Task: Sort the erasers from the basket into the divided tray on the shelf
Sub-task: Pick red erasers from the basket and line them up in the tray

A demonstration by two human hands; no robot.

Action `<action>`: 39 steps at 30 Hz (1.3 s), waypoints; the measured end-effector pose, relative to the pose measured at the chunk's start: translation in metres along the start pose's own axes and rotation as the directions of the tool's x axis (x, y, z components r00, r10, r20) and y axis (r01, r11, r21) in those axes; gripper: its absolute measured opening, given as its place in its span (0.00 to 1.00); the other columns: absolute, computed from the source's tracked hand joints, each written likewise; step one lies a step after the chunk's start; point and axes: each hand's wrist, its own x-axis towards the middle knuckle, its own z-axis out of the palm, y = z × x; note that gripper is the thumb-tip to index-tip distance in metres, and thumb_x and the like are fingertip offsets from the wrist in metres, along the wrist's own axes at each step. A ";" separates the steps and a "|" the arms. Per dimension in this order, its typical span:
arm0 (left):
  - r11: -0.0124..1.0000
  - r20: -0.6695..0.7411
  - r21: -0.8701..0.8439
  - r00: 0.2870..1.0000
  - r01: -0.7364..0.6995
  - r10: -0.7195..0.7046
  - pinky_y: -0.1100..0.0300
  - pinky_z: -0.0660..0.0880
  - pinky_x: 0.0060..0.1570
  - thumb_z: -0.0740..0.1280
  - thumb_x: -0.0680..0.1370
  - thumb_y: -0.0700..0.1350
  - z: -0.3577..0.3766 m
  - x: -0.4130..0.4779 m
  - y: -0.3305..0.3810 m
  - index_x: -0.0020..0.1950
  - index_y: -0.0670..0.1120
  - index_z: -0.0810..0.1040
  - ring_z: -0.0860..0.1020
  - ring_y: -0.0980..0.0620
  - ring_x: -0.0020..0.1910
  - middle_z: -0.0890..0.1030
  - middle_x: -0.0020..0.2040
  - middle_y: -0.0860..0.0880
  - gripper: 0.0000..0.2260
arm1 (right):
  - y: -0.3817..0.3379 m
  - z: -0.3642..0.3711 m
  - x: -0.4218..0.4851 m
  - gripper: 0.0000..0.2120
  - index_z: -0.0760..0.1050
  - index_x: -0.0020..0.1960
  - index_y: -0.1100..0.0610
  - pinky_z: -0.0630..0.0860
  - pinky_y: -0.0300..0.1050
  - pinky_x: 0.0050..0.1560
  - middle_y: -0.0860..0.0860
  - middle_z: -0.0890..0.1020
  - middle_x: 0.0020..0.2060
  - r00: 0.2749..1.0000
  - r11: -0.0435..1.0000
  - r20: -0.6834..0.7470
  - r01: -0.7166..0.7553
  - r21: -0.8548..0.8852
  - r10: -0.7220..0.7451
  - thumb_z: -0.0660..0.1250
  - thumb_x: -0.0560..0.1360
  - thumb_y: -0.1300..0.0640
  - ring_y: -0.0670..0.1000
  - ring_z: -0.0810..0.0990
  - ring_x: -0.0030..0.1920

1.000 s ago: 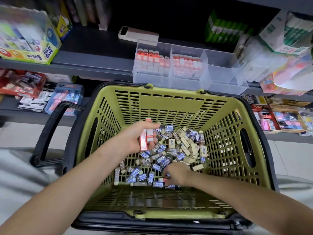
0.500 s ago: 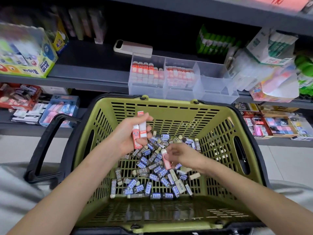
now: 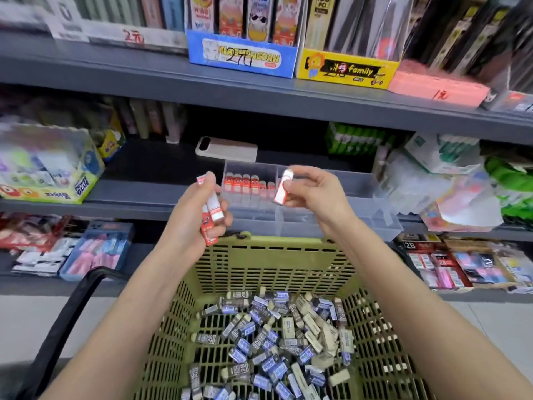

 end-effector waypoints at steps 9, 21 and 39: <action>0.997 -0.048 0.067 0.998 -0.032 0.035 0.65 0.60 0.18 0.63 0.79 0.53 0.001 0.029 0.006 0.50 0.44 0.70 0.73 0.52 0.25 0.76 0.30 0.48 0.12 | 0.014 0.031 0.085 0.10 0.82 0.49 0.48 0.75 0.41 0.51 0.47 0.84 0.49 0.991 0.650 -0.075 0.013 -0.760 -0.108 0.71 0.68 0.52 0.51 0.80 0.52; 1.000 -0.025 0.004 1.000 0.005 -0.005 0.66 0.60 0.18 0.67 0.70 0.55 -0.005 0.038 0.007 0.50 0.44 0.71 0.73 0.52 0.25 0.76 0.30 0.48 0.18 | 0.024 0.039 0.092 0.16 0.77 0.60 0.51 0.73 0.42 0.50 0.50 0.81 0.55 0.969 0.185 0.129 0.169 -0.968 -0.210 0.66 0.73 0.53 0.53 0.78 0.55; 0.959 0.307 0.131 0.909 0.252 -0.281 0.68 0.53 0.17 0.61 0.74 0.63 0.007 0.034 0.009 0.41 0.44 0.78 0.65 0.53 0.20 0.70 0.28 0.45 0.22 | -0.015 0.044 0.013 0.14 0.76 0.61 0.52 0.67 0.29 0.45 0.49 0.72 0.42 0.867 0.847 0.485 0.339 -0.410 -0.112 0.67 0.75 0.56 0.37 0.70 0.39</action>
